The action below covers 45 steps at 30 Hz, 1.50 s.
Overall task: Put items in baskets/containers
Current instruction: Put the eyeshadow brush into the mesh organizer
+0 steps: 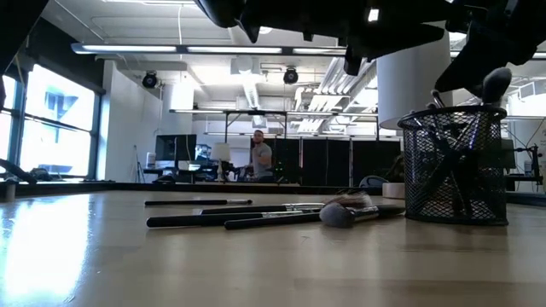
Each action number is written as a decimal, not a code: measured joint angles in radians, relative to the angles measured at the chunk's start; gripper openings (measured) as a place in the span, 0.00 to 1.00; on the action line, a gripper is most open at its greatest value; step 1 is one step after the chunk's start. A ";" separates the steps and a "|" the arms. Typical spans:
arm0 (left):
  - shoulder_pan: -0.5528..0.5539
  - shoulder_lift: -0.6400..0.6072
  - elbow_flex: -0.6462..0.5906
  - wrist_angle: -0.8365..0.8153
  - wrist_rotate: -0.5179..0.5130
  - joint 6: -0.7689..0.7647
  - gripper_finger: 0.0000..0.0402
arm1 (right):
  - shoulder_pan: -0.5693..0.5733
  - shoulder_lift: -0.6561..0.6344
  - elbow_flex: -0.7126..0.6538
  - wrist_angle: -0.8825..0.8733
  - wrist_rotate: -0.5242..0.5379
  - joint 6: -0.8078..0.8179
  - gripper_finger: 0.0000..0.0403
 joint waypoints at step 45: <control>0.231 -0.128 -0.077 -1.109 -0.096 -0.072 0.23 | 0.000 0.001 0.000 -0.007 0.056 0.136 0.03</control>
